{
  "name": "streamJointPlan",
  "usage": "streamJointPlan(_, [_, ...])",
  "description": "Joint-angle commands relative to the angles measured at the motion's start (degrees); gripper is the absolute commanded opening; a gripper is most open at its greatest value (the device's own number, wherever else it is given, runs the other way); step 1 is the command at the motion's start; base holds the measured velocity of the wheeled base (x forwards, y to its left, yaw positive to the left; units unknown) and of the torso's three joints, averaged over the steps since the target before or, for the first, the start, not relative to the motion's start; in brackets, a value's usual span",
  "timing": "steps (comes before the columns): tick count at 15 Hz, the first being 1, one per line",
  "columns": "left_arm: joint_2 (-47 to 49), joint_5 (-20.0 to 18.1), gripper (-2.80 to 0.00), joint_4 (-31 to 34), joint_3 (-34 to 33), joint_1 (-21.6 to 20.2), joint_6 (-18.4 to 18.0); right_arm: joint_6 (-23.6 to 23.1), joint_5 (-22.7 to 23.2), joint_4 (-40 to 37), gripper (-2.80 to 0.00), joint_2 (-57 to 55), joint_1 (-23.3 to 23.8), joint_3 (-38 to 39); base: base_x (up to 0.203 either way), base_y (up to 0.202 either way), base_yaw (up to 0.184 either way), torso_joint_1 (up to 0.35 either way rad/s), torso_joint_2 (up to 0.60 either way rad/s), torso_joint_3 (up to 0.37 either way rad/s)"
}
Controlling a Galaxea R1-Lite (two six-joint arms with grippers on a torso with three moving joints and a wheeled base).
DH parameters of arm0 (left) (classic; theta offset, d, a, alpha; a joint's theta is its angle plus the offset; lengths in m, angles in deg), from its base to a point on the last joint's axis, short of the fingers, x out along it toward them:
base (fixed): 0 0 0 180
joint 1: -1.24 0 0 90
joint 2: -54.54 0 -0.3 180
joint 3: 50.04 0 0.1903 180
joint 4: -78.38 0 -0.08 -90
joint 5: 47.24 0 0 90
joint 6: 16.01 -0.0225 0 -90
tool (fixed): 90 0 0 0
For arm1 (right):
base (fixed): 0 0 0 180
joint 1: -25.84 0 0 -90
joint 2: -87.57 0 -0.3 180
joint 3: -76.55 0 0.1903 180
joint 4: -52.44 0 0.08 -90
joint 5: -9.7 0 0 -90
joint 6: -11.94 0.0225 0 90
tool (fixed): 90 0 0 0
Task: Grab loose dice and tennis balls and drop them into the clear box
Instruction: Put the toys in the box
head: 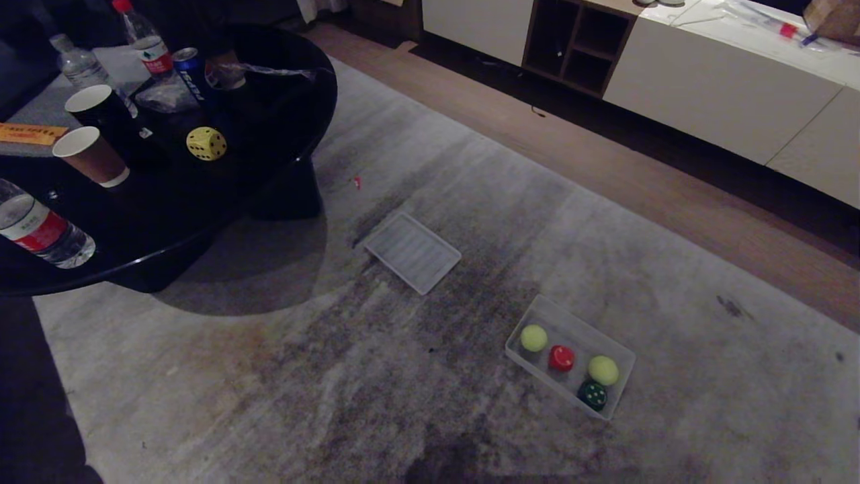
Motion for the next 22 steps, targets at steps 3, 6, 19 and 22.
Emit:
streamJointPlan(3, [0.1, 0.0, -2.80, 0.0, -0.1, 0.0, 0.1, 0.0, 0.0, 0.0, -2.80, -0.1, 0.0, 0.0, 0.000, 0.000, 0.000, 0.001, 0.00, -0.196])
streamJointPlan(6, [0.1, 0.0, -2.80, 0.0, -0.1, 0.0, 0.1, 0.0, 0.0, 0.0, -2.80, -0.1, 0.0, 0.0, 0.000, 0.000, 0.000, 0.002, 0.00, -0.197])
streamJointPlan(19, [0.1, 0.0, -2.80, 0.0, -0.1, 0.0, 0.1, 0.0, 0.0, 0.0, -2.80, -0.1, 0.0, 0.0, 0.000, 0.000, 0.000, 0.003, 0.00, -0.199])
streamJointPlan(22, [0.1, 0.0, -2.80, 0.0, -0.1, 0.0, 0.1, 0.0, 0.0, 0.0, -2.80, -0.1, 0.0, 0.0, 0.000, 0.000, 0.000, 0.002, 0.00, -0.195])
